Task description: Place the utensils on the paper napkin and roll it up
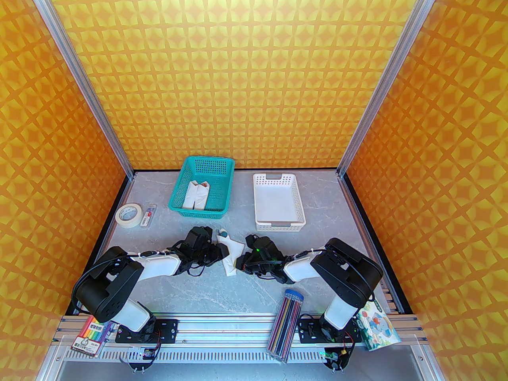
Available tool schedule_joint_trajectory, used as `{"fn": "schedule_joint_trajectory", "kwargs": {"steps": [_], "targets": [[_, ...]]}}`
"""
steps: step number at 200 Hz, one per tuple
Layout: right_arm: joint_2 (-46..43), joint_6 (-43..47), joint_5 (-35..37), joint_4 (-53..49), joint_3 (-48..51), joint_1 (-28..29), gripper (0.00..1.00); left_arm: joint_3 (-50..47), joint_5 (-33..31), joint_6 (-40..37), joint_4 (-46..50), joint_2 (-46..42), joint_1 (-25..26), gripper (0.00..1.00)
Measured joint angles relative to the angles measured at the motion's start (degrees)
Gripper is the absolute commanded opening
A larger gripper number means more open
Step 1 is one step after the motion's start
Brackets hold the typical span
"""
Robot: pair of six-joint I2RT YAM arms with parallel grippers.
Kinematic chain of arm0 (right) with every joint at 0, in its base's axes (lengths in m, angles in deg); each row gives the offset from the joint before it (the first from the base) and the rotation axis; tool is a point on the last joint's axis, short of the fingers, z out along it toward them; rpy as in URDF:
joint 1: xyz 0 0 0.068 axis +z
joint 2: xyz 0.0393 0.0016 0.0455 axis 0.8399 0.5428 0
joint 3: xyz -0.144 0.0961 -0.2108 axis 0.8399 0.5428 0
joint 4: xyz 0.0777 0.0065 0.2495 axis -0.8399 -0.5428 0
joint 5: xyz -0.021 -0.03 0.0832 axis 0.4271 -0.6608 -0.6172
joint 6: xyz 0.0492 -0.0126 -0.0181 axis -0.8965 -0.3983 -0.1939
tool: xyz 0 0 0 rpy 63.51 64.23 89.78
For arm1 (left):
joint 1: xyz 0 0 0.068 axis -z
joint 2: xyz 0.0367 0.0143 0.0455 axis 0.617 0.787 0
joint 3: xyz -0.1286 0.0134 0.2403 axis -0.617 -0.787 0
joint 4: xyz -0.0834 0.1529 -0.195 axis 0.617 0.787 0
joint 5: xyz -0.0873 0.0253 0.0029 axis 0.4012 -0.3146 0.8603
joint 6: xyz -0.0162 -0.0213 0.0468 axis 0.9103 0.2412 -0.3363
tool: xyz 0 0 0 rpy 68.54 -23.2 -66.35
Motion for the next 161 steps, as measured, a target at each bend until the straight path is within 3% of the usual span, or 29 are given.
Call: {"fn": "schedule_joint_trajectory", "kwargs": {"steps": [50, 102, 161], "targets": [[0.09, 0.2, -0.44, -0.37, -0.17, -0.26, 0.0, 1.29, -0.11, 1.81, -3.08, 2.51, 1.44, 0.47], [0.09, 0.44, -0.7, -1.07, -0.52, -0.37, 0.0, 2.1, -0.83, 3.17, -6.49, 5.22, 3.13, 0.37], [-0.02, 0.74, -0.76, -1.66, -0.7, -0.39, 0.0, 2.16, -2.73, 2.43, -5.44, 5.42, 3.61, 0.18]]}}
